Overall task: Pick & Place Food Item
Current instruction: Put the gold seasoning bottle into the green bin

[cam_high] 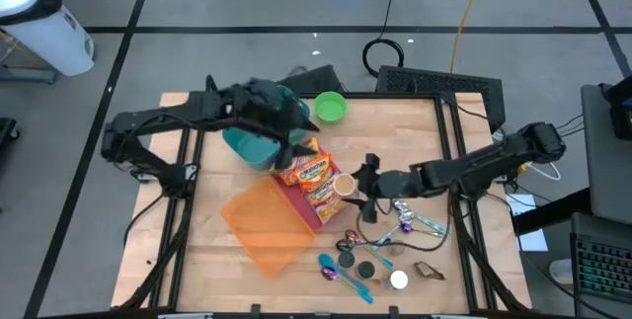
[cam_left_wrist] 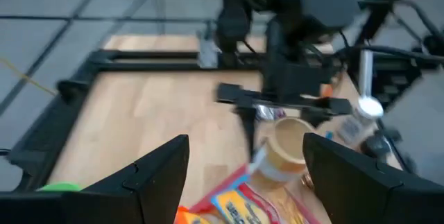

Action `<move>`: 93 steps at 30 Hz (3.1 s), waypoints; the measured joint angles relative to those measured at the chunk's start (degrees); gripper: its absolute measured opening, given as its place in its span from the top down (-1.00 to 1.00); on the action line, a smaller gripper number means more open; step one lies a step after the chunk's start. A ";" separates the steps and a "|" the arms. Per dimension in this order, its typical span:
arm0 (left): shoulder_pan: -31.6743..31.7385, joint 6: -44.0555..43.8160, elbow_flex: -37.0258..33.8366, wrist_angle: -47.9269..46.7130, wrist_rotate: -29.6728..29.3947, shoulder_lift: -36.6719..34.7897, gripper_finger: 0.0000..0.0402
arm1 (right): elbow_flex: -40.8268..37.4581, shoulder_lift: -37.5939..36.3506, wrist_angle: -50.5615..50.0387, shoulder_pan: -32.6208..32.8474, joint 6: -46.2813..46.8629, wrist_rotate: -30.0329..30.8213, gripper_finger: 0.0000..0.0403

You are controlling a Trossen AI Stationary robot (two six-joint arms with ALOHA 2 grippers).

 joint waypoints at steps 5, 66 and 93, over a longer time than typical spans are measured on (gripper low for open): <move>-4.55 5.02 8.17 -13.76 -0.13 8.42 -0.50 | 3.71 4.50 0.16 -1.99 -2.52 -0.10 -0.32; -8.24 4.87 9.98 -15.60 -9.16 11.26 -0.39 | 6.25 5.30 -0.77 -2.73 -4.93 -0.26 -0.61; 29.17 5.81 -11.13 -1.47 -0.92 5.04 -0.39 | -6.82 -15.61 -1.11 -5.00 4.11 -0.01 -0.60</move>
